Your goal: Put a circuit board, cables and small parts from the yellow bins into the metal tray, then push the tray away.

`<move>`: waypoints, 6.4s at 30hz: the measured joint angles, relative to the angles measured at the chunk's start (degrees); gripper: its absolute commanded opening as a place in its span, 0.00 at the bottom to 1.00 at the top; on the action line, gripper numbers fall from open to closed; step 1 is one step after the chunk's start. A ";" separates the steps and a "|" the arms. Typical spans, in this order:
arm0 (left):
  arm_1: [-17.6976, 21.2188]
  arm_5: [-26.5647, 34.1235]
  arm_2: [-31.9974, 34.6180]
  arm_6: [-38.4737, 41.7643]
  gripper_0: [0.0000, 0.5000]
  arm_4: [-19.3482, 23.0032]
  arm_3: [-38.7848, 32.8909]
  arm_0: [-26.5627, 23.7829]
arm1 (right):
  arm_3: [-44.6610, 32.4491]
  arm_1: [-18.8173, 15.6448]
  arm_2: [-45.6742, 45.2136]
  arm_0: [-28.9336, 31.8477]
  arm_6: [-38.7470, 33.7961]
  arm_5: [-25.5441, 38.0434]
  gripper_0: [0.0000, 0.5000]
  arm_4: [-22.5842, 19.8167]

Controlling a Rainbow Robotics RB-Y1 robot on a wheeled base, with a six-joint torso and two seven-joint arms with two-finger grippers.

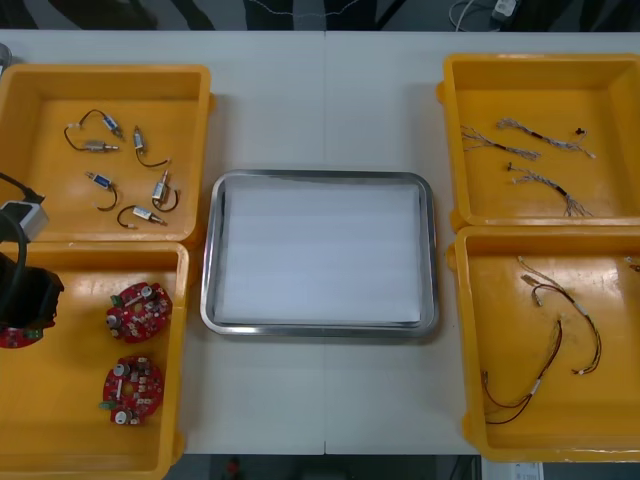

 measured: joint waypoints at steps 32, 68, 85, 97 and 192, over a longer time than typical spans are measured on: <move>0.83 0.16 -27.95 18.57 0.00 6.00 2.50 -28.24 | -6.11 -6.85 9.35 -10.60 -3.69 1.43 0.00 -11.51; -14.87 -5.99 -48.83 25.28 0.00 -8.44 21.42 -35.37 | -7.02 -7.83 23.46 -19.25 -7.07 1.44 0.00 -9.26; -15.75 -9.88 -50.63 26.14 0.15 -9.89 24.59 -35.37 | -7.03 -7.84 23.46 -19.25 -8.05 1.44 0.00 -8.82; -15.77 -11.86 -50.63 29.70 1.00 -9.90 24.68 -35.37 | -7.03 -7.84 23.46 -19.25 -8.07 1.44 0.00 -8.81; -0.80 -26.99 -13.41 32.30 1.00 -15.01 78.95 -56.13 | 22.95 7.59 74.59 -44.26 7.44 -19.25 0.00 10.47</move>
